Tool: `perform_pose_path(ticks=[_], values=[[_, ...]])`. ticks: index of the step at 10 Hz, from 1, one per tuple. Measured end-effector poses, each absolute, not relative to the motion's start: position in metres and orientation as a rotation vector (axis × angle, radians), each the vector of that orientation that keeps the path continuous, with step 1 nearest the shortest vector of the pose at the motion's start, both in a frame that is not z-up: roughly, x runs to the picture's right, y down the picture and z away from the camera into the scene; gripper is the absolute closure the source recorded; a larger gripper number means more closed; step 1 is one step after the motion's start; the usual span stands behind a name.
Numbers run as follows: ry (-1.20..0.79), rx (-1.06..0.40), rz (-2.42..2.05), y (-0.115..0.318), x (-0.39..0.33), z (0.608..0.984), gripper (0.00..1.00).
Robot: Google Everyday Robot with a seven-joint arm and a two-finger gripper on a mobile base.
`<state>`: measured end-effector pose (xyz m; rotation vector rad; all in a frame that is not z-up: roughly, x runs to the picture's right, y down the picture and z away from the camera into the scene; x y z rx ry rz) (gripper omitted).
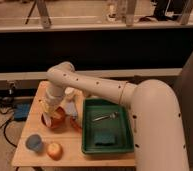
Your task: Place banana in red bowl
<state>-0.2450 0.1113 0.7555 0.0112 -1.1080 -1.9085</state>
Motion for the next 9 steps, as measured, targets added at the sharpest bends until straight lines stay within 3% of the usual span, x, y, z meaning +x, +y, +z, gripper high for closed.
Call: perform_pose_path(ticks=[9], values=[[-1.129, 0.019, -1.916, 0.1159, -0.2469, 0.7591, 1.00]])
